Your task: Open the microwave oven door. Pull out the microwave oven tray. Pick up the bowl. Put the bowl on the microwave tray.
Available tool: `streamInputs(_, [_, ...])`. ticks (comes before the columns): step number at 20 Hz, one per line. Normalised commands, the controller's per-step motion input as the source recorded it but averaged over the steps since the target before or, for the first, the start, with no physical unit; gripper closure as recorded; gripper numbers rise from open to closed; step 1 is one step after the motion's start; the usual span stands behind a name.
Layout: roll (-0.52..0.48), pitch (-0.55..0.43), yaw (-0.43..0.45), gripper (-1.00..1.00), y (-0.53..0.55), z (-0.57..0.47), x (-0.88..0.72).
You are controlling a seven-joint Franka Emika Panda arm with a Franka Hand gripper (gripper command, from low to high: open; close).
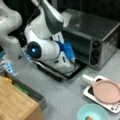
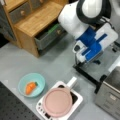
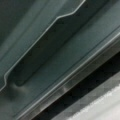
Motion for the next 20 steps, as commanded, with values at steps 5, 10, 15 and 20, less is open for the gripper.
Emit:
streamInputs(5, [0.301, -0.018, 0.095, -1.00, -0.01, -0.06, 0.20])
streamInputs(10, [0.282, -0.019, 0.090, -1.00, -0.01, -0.08, 0.18])
streamInputs(15, [0.243, -0.023, 0.086, -1.00, -0.04, -0.06, 0.19])
streamInputs(20, [0.229, -0.022, 0.080, -1.00, -0.06, -0.07, 0.20])
